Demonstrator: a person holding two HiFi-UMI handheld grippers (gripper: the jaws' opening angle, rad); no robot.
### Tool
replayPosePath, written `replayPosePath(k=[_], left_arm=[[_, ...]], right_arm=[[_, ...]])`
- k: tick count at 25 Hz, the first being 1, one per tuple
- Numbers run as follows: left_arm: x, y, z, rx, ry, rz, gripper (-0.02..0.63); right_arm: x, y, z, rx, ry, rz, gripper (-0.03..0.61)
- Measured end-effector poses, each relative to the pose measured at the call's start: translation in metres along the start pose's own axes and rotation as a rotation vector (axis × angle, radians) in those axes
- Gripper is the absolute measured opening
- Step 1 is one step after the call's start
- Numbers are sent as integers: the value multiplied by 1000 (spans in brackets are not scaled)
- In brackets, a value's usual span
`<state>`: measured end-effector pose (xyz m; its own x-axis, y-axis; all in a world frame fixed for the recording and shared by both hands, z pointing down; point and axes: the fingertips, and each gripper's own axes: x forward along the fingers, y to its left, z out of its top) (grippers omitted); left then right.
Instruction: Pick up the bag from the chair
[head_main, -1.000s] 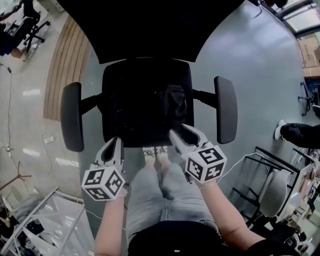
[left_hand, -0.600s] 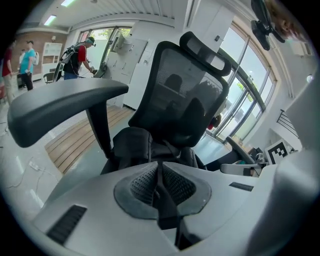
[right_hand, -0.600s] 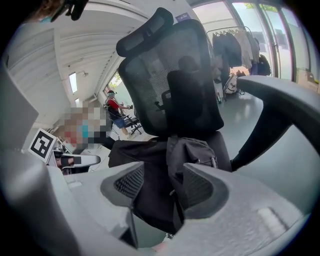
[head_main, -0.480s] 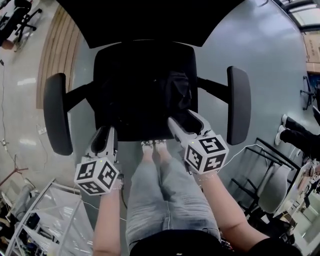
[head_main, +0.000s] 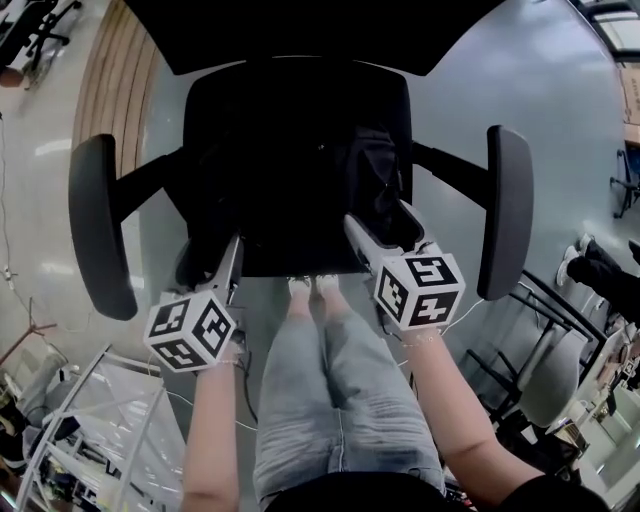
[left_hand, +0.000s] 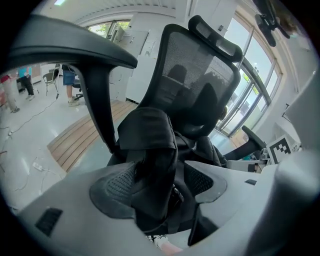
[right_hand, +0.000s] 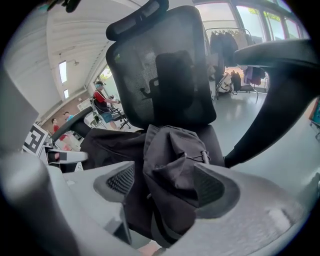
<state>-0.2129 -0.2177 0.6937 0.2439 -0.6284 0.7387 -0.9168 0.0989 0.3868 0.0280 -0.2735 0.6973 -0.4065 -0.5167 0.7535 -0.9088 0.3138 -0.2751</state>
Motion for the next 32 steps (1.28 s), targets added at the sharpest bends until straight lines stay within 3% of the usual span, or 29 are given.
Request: replayPosePath(k=[7, 19, 26, 32], left_arm=[[24, 9, 7, 14, -12, 20, 318], [48, 9, 4, 5, -11, 21, 314], [49, 6, -3, 29, 23, 40, 261], [47, 8, -4, 24, 23, 38, 206]], right_arm=[[26, -4, -11, 23, 42, -28, 403], [59, 3, -10, -2, 79, -62, 405], [62, -13, -13, 24, 66, -105, 396], [63, -13, -15, 31, 62, -85, 322]])
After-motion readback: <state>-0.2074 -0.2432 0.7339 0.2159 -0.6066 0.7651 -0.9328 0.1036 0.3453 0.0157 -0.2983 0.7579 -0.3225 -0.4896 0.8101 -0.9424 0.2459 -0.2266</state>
